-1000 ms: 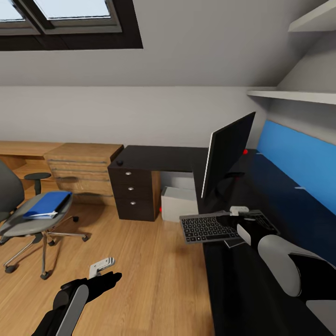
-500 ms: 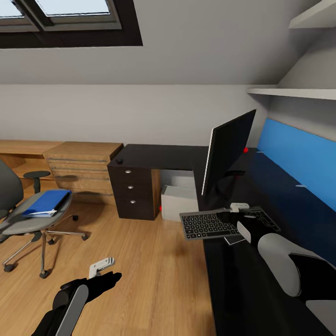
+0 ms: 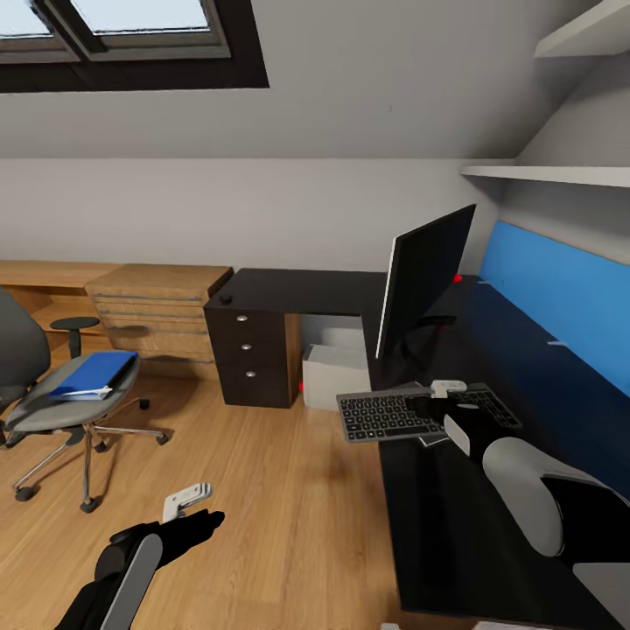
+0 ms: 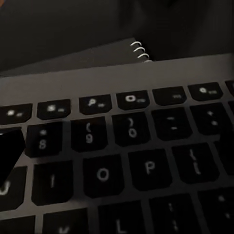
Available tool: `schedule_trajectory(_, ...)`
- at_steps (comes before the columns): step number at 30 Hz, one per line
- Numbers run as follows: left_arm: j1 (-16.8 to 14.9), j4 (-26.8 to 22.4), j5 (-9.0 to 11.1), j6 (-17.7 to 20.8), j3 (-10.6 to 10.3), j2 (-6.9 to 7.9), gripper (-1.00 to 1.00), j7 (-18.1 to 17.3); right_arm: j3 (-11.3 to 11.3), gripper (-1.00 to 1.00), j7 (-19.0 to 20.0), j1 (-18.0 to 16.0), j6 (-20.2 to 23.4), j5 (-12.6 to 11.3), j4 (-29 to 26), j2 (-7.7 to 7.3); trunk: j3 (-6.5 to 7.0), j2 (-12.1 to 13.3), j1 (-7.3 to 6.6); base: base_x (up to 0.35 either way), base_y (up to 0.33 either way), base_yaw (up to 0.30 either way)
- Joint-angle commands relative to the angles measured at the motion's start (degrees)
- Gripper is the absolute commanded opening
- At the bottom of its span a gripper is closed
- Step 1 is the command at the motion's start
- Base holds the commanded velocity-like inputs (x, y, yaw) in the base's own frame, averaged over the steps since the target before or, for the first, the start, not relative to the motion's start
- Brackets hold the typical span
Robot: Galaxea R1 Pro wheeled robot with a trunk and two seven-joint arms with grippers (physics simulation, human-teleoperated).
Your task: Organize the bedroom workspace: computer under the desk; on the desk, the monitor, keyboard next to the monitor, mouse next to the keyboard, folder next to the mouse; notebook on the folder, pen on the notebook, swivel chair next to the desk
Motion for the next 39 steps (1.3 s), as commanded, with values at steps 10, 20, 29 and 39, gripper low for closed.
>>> schedule_trajectory(10,-0.03,-0.07,0.61,0.20,0.00,0.01,1.00,0.50,-0.74,1.00,0.25,0.01,0.34,0.71,2.69,-0.04,-0.06,-0.03,-0.01,-0.175,0.000,0.000)
schedule_trajectory(20,-0.03,-0.07,0.61,0.20,0.00,0.01,1.00,0.46,-0.74,1.00,0.27,0.01,0.34,0.76,2.67,-0.08,-0.06,-0.03,-0.01,-0.085,0.000,0.000)
schedule_trajectory(29,-0.03,0.01,0.61,0.20,0.00,0.01,1.00,0.57,-0.74,1.00,0.25,0.02,0.34,0.73,2.67,-0.08,0.83,1.98,-1.10,-0.003,0.000,0.000)
schedule_trajectory(39,-0.03,0.10,-0.09,0.20,-0.09,-0.07,1.00,0.66,-0.74,1.00,0.17,0.02,0.24,0.68,2.68,0.00,2.63,5.99,-3.30,0.000,0.000,0.000)
